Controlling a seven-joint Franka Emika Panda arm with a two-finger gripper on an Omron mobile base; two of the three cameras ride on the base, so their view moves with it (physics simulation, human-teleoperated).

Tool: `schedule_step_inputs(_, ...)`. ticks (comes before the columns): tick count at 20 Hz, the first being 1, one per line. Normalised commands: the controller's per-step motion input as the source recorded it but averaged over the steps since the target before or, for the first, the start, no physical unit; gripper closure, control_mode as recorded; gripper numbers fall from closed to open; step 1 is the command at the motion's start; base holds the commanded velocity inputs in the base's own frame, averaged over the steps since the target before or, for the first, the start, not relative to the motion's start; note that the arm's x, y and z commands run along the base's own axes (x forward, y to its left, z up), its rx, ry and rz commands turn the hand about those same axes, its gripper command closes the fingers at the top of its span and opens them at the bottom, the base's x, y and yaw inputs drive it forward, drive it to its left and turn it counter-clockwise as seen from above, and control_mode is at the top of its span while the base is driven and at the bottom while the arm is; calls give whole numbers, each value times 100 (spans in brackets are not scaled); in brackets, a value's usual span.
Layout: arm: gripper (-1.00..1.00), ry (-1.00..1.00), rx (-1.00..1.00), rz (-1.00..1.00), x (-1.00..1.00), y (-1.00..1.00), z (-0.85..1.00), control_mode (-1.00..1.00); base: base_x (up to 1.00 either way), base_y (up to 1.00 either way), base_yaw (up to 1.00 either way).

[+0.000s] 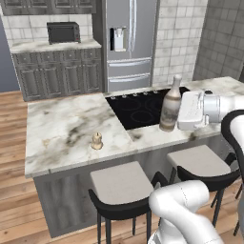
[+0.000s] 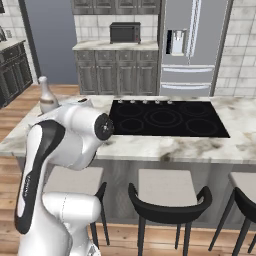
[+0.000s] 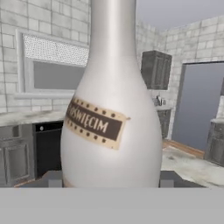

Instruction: Get the candle and the liquor from the cabinet and move them to the dining counter.

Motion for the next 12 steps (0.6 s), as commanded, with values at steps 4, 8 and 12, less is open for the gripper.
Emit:
schedule_step_inputs(4,100,0,0,18,65,-27,-40,-100,0,0,0)
schedule_step_inputs(8,100,1,0,17,58,-17,-41,-100,0,0,0)
schedule_step_inputs(12,100,5,0,13,56,0,-44,-100,0,0,0)
